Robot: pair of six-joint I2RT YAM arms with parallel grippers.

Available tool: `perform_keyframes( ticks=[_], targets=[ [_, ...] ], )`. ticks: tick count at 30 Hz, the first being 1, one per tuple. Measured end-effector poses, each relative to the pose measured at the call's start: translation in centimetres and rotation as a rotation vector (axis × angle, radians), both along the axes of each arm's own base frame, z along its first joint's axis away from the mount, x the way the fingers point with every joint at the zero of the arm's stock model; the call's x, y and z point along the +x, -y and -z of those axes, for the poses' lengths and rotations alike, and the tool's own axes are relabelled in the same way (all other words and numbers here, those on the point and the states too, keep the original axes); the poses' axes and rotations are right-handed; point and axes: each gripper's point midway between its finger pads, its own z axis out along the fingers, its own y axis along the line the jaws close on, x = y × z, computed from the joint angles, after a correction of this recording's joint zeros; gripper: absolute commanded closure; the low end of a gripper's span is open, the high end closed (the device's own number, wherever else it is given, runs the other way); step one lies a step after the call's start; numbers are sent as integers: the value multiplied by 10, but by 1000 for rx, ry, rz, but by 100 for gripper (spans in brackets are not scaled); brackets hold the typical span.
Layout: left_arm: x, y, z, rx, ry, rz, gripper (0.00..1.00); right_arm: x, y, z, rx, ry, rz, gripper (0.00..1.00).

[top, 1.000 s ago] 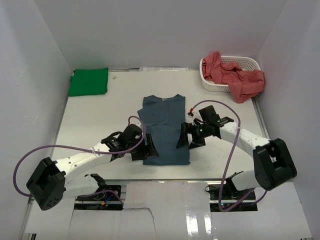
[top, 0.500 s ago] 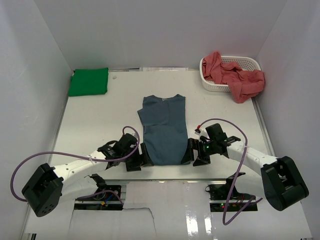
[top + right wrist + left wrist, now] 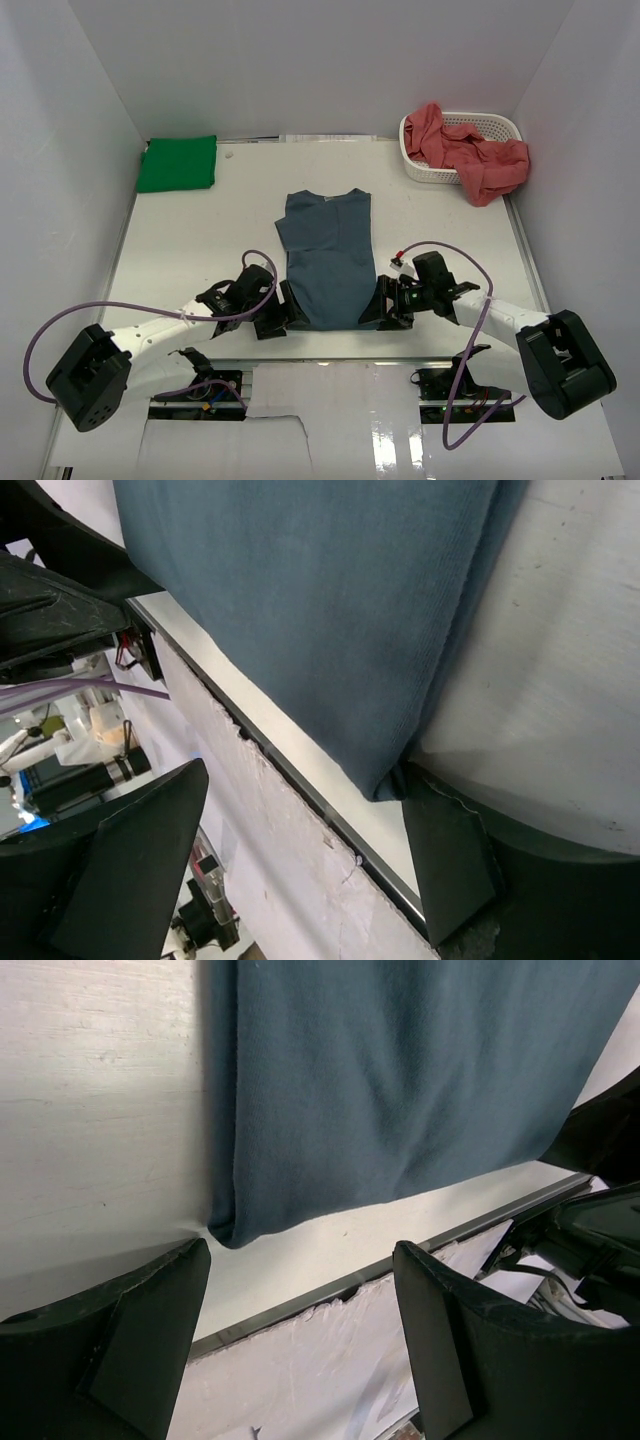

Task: Fold and stack the t-shirts
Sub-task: Grab one side of the 2/3 rectangular tshirt with both arms

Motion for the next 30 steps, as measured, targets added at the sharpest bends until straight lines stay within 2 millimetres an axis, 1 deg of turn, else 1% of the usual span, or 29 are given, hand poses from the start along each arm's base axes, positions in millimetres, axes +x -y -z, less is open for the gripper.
perform_keyframes(
  ticks=[2,3,4,6,9,10,11,12,13,16,24,26,27,30],
  targets=[
    [2,-2,0,-7,0,-15,15,1,-1,1,7,-1,12,25],
    [4,-3,-1,-12,1,-24,15,1,0,3,7,1,19,32],
    [5,-4,-1,-14,1,-31,15,1,-1,3,11,-3,23,37],
    [7,-7,-1,-18,3,-47,15,1,1,9,-2,-7,35,44],
    [9,-10,-1,-23,4,-61,15,0,3,14,-14,-14,49,60],
    [10,-11,-1,-24,6,-62,15,0,4,16,-20,-16,54,70],
    [10,-12,-1,-25,6,-63,15,0,5,19,-28,-14,57,73],
    [9,-12,-1,-25,5,-63,15,-1,6,21,-36,-19,63,80],
    [9,-12,-1,-27,4,-63,15,-1,7,23,-41,-21,66,92],
    [9,-12,-1,-30,4,-60,15,1,9,26,-57,-17,78,92],
    [8,-9,-1,-53,7,-49,16,2,9,25,-62,-14,81,92],
    [7,-7,0,-70,4,-49,17,3,9,25,-65,-15,82,92],
    [7,-6,0,-82,3,-48,21,3,9,25,-66,-16,83,92],
    [4,-3,2,-116,-7,-52,26,3,10,25,-68,-17,83,92]
  ],
)
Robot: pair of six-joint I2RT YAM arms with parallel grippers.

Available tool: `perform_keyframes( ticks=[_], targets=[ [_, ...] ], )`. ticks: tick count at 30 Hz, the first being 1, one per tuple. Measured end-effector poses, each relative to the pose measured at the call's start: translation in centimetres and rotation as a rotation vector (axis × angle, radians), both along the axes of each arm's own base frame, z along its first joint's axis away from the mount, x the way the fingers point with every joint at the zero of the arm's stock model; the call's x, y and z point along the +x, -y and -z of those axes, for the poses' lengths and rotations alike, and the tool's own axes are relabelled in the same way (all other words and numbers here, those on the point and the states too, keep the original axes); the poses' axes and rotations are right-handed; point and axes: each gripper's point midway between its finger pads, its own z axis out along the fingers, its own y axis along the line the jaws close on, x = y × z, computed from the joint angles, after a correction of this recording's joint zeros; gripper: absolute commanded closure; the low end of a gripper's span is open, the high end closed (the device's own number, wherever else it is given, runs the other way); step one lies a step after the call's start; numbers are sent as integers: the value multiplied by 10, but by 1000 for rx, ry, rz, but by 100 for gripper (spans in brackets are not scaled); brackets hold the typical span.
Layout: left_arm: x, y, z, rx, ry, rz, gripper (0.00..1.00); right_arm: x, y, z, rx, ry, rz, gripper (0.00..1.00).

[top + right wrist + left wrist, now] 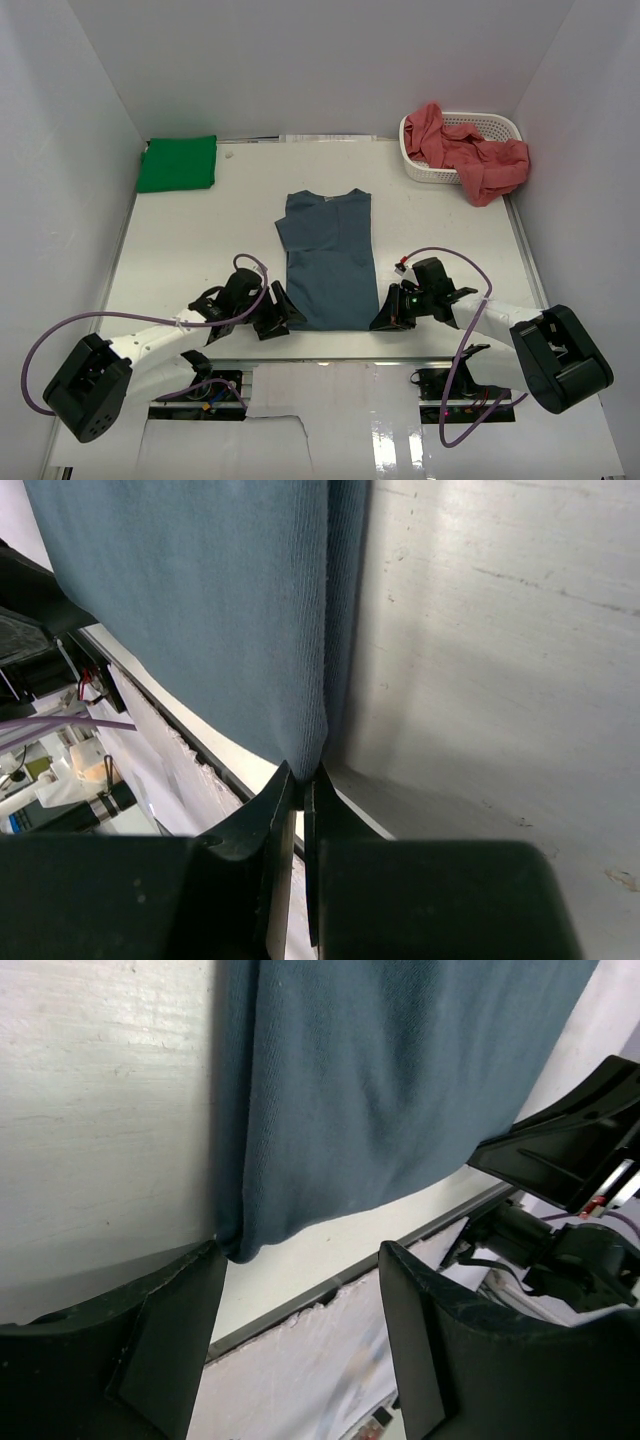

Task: Fold and stack the t-shirts
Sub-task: Grab one side of the 2/3 rectangular tshirt with both arms

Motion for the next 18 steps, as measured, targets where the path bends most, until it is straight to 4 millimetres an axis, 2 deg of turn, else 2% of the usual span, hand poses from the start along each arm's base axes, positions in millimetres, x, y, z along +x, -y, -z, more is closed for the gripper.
perform_keyframes(
  ticks=[6,18],
  targets=[
    [-4,0,4,-35,-13,-22,34,0,0,0,-1,0,0,92],
    [-5,-1,7,-77,-49,-94,34,1,0,-1,0,4,-2,92]
  ],
)
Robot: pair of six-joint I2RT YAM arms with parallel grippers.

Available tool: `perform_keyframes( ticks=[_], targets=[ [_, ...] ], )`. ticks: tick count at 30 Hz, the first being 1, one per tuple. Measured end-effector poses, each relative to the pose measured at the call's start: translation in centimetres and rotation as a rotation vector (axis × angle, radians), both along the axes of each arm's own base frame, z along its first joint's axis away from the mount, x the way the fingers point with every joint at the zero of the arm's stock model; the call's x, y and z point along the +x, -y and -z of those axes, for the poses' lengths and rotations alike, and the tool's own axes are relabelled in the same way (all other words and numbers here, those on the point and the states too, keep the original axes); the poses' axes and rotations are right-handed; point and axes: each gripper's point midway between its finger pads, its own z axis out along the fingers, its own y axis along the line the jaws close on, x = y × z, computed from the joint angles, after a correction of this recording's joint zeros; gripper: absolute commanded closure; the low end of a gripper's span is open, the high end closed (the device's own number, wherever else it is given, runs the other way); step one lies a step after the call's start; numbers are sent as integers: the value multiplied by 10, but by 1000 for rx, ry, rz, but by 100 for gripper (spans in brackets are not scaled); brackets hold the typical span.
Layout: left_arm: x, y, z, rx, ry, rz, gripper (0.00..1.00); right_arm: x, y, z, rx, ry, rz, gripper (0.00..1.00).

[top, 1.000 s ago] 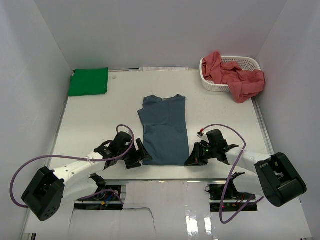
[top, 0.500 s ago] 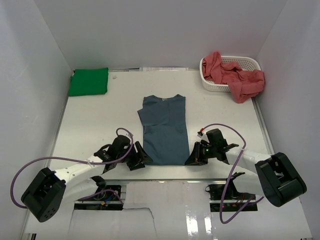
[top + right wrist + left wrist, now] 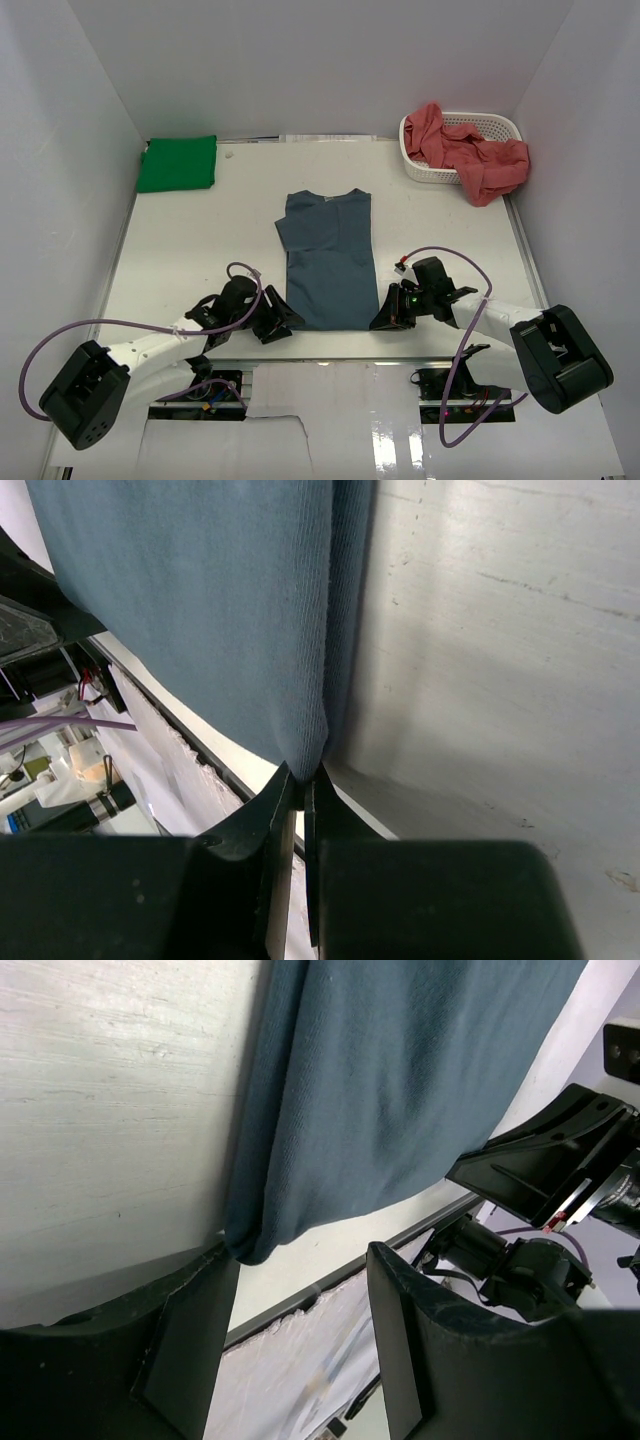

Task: Fold and stack the t-shirts
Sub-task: Grab one side of the 2/3 rectangular tshirt with both arms

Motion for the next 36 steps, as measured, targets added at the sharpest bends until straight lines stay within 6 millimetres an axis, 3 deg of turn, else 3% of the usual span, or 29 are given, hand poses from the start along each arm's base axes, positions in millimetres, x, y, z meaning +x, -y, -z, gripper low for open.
perform_keyframes(
  ticks=[5,9,25,29,36],
  targets=[
    [1,-1,2,-3,-25,-34,37,0,0,0,0,1,0,92],
    [2,-1,5,7,-52,-53,48,0,0,0,0,1,0,92],
    [7,-9,8,42,-92,-136,50,1,-1,-3,6,12,-1,92],
    [8,-11,10,53,-95,-146,61,1,-1,-3,6,13,-1,92],
    [12,-10,13,50,-107,-159,62,2,-1,-4,10,20,-1,92]
  ],
)
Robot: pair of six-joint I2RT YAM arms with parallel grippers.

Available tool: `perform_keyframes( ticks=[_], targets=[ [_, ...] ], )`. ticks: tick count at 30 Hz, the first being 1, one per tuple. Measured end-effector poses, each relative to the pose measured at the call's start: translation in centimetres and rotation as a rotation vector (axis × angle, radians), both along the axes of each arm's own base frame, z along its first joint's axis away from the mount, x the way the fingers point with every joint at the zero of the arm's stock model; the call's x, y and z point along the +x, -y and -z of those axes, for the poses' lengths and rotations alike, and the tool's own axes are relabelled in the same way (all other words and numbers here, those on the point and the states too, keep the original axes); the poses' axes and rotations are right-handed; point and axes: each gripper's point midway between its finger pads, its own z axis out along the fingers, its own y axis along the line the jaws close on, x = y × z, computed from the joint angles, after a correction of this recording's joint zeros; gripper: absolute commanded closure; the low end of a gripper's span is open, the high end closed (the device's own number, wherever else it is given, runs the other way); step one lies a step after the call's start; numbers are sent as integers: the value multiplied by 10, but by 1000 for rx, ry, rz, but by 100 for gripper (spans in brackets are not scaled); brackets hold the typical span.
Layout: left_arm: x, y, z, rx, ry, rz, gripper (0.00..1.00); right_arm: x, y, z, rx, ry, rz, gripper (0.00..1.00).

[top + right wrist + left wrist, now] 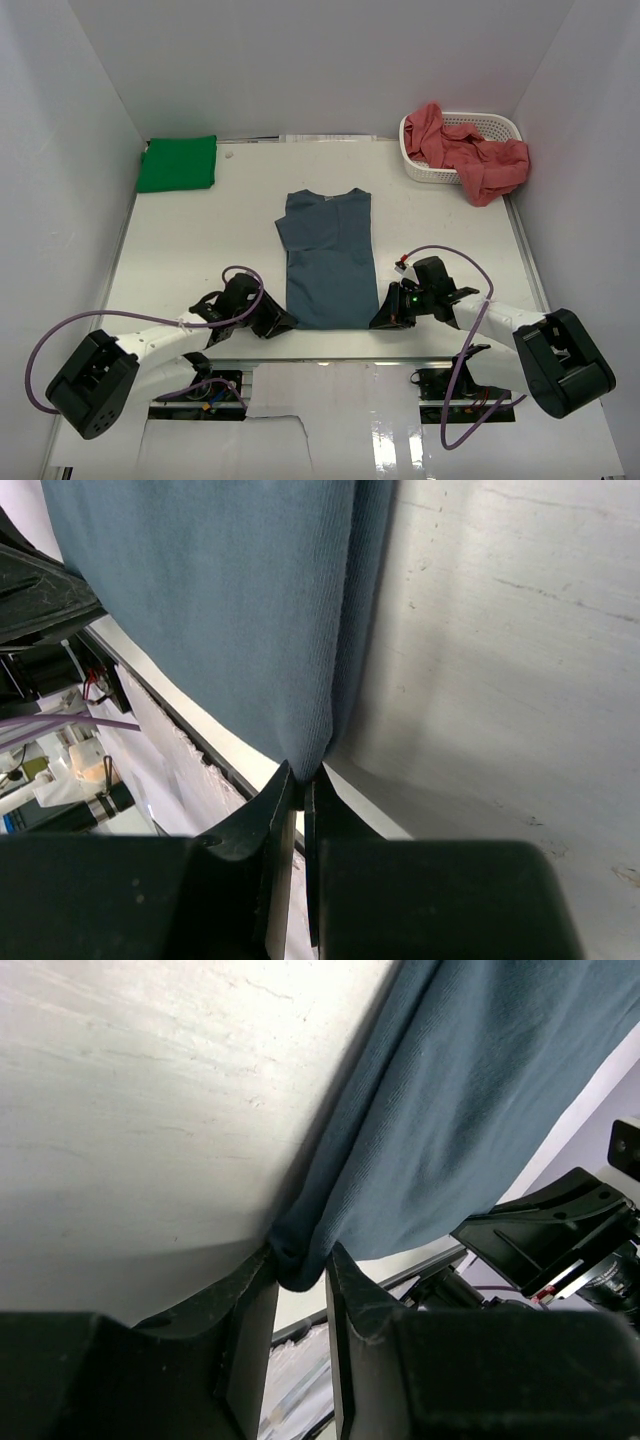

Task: Fold and stack the t-shirts
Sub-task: Grab one side of the 2/3 rectangular tshirt with both arms, then fold the long partially folded tshirt into a neat square

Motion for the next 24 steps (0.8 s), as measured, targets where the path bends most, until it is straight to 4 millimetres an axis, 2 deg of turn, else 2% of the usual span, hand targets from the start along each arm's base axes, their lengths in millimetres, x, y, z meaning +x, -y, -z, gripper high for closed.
perform_keyframes(
  ticks=[2,5,8,9,19,24],
  targets=[
    [2,1,1,-5,-1,-3,63,0,0,-1,2,3,0,92],
    [4,3,2,-9,-1,-7,73,1,0,-2,4,7,0,92],
    [6,3,3,-12,-7,-13,87,1,-1,-3,7,13,0,92],
    [7,3,3,-17,-7,-12,99,1,-1,-3,8,15,0,92],
    [10,4,2,-28,-16,2,100,-3,2,-6,1,11,-5,92],
    [7,-1,0,-2,-10,14,100,-2,1,-16,6,22,-19,92]
  ],
)
